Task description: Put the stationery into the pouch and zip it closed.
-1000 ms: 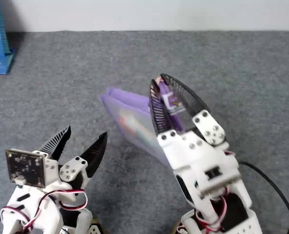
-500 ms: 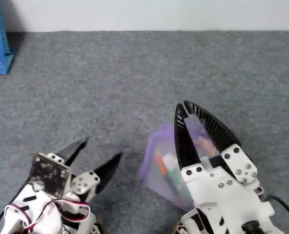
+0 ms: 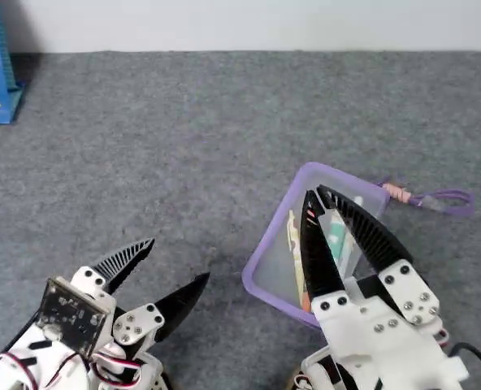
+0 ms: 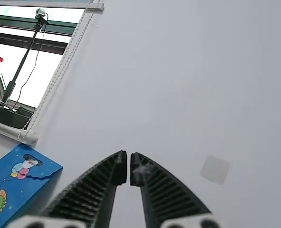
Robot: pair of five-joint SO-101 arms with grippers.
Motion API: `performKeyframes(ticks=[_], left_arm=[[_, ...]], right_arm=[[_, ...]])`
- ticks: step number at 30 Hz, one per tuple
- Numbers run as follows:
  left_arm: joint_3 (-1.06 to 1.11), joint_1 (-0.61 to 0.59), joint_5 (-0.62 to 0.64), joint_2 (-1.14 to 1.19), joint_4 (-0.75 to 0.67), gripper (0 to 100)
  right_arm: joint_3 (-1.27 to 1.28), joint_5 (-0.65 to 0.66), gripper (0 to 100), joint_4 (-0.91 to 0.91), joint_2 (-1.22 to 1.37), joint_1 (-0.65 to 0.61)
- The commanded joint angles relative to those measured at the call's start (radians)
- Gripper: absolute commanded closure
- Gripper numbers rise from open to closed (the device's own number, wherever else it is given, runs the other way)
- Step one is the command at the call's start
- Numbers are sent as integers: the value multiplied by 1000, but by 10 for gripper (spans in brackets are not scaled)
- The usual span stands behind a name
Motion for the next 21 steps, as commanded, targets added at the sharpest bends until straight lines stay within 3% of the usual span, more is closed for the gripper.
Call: performKeyframes(ticks=[1,5,10,21], left_arm=[[-45,5,-6,-3,31,718],[-45,3,-6,-3,72,720],[-45,3,-6,-3,106,720],[-45,-37,-5,-3,117,720]], right_arm=[[-25,-8,991,44,-5,61],[37,-23,991,213,1,255],[209,-176,991,344,2,499],[612,-103,991,360,2,707]])
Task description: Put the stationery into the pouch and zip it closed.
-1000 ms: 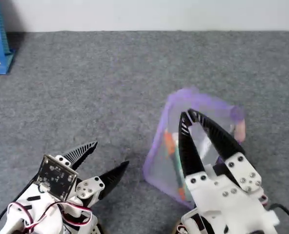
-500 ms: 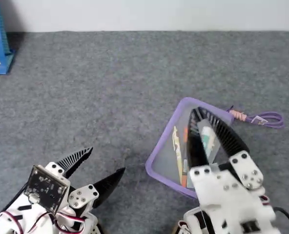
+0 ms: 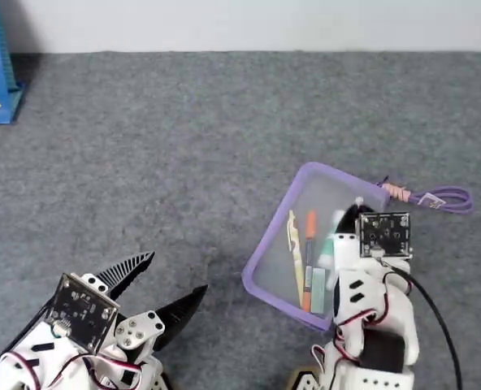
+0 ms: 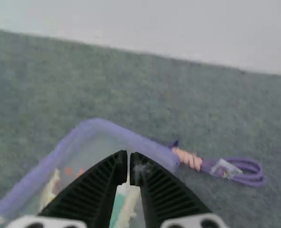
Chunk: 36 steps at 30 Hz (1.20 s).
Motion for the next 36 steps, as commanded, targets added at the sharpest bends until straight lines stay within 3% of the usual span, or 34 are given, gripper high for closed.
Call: performKeyframes(ticks=[1,6,11,22,29,36], left_arm=[[-42,-61,-5,-3,9,720],[-42,-166,-5,-3,6,720],[-42,-181,-5,-3,6,720],[-42,-181,-5,-3,12,720],[-44,-181,-5,-3,26,720],[-44,-181,-5,-3,26,720]], right_arm=[[32,25,991,5,-12,70],[34,26,991,5,-8,125],[26,26,991,-8,139,131],[-330,-75,991,-176,897,134],[-488,-74,991,-414,1308,226],[-677,-74,991,-461,1647,289]])
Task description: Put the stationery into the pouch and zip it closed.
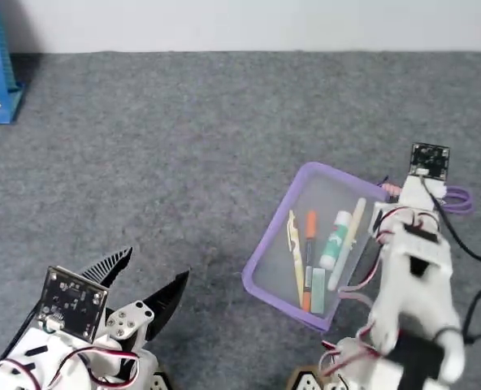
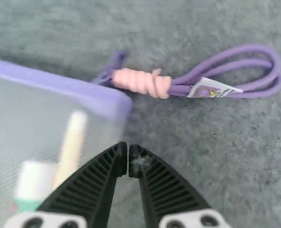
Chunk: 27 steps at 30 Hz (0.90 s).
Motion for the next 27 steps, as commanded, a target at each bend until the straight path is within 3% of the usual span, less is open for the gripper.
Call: performKeyframes(ticks=[1,9,20,27], left_arm=[[-44,-8,-5,-3,6,720],[-44,-8,-5,-3,6,720],[-44,-8,-5,-3,6,720],[-44,-8,-5,-3,2,720]], right_arm=[[-140,-5,991,-22,136,22],[-233,-3,991,-16,252,-22],[-160,58,991,-2,228,-242],[-155,44,985,205,36,-289]])
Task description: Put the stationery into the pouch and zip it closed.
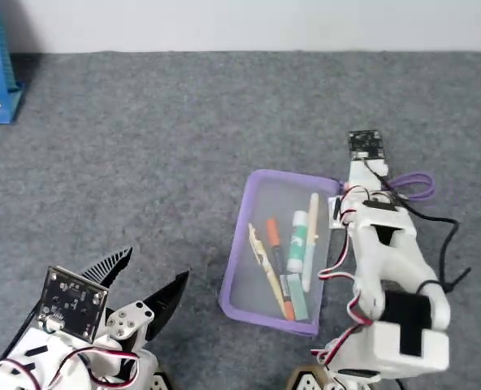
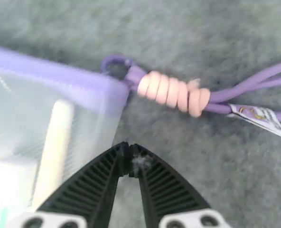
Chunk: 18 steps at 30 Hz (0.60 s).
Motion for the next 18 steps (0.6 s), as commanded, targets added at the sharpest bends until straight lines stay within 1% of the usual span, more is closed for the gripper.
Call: performKeyframes(ticks=[1,3,5,7,9,12,14,16,18], left_arm=[[-44,-8,-3,-3,0,720],[-44,-8,-3,-3,0,720],[-44,-8,11,-3,0,720],[-45,-8,28,-3,-2,720],[-47,-8,29,-3,-2,720],[-47,-8,29,-3,-2,720],[-47,-8,29,-3,-2,720],[-47,-8,29,-3,-2,720],[-45,-8,29,-3,-2,720]], right_arm=[[-23,-32,980,105,-156,-21],[-58,-118,955,153,-214,-19],[-112,-176,901,219,-243,-19],[-187,-216,842,292,-239,-19],[-265,-292,802,352,-206,-21],[-390,-433,798,437,-114,-25],[-466,-554,798,476,-31,-24],[-529,-669,798,498,58,-22],[-585,-753,798,504,145,-18]])
